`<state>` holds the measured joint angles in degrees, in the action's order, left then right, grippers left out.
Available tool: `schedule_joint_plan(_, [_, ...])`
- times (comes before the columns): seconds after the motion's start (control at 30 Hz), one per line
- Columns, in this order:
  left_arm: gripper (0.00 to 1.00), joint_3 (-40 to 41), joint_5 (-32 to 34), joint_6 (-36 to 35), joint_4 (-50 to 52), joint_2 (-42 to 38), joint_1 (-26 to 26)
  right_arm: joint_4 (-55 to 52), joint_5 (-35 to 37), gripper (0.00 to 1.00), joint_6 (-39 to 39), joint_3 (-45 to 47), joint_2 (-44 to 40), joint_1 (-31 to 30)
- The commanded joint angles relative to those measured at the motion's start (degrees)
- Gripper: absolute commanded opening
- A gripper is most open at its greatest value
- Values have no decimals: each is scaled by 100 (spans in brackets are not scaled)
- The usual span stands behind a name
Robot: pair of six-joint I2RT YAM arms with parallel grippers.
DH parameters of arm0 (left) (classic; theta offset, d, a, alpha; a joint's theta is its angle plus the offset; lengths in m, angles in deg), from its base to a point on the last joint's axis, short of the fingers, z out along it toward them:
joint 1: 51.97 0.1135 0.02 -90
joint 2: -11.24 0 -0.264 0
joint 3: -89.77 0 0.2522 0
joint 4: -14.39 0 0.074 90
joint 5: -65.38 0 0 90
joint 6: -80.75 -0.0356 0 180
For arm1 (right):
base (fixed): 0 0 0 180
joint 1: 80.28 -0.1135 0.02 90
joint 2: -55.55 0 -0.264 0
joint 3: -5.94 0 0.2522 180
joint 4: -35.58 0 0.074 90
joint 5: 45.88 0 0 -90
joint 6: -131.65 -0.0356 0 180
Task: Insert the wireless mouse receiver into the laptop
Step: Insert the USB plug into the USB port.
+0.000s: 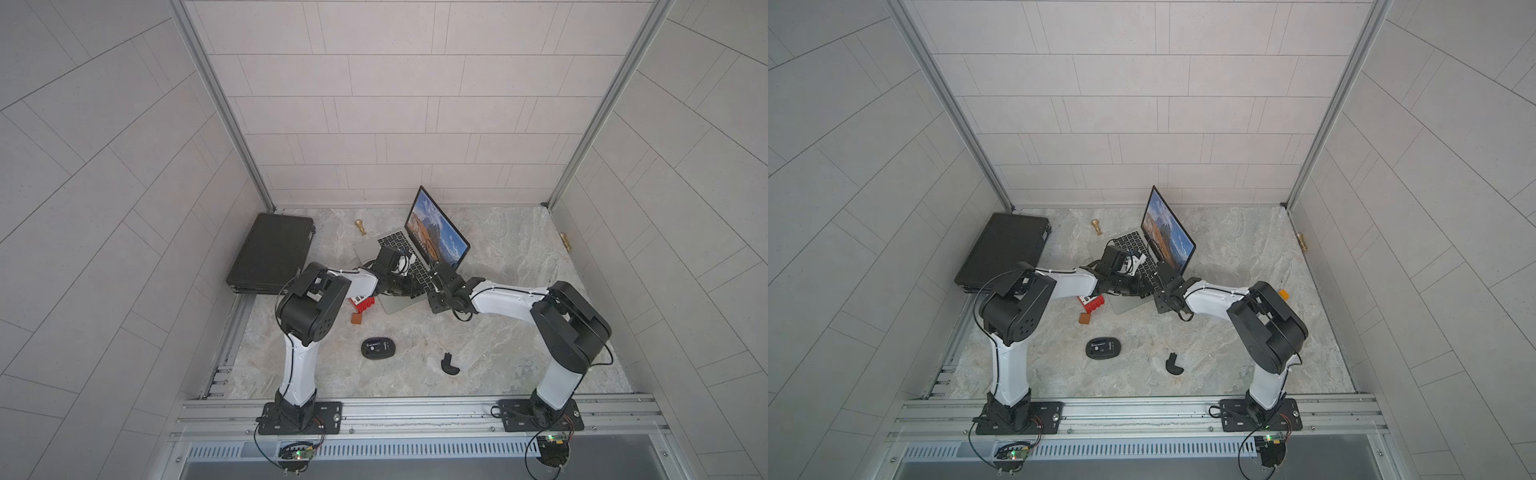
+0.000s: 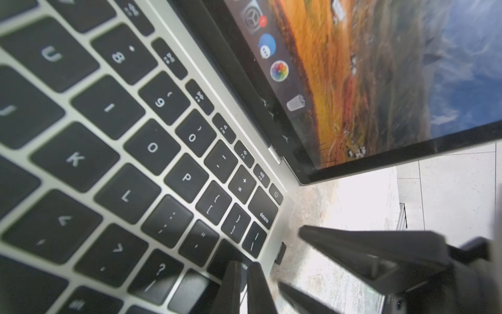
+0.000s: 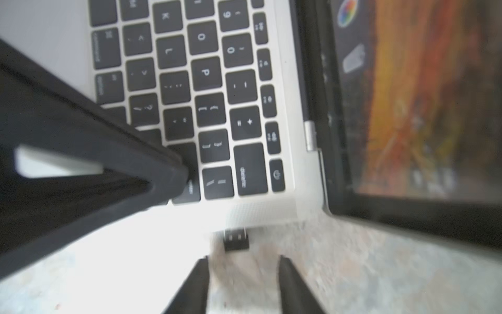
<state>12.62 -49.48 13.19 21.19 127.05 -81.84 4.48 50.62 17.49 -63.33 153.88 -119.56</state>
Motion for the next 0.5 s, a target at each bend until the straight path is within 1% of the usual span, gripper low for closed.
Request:
schedule_joint_plan(0.0, [11,253,258,-96,723,256,51,33,-324,56,-509,97,-588,-17])
schedule_joint_plan(0.17, [11,279,254,-80,696,228,51,536,-569,57,-1696,574,-760,-18])
schedule_joint_plan(0.23, [11,292,267,-77,692,199,49,763,-612,56,-2011,725,-705,-18])
schedule_joint_plan(0.33, [12,308,279,-85,688,169,49,978,-628,55,-2251,795,-549,-18])
schedule_joint_plan(0.47, [12,310,289,-91,696,167,51,1266,-697,51,-2399,827,-334,-17])
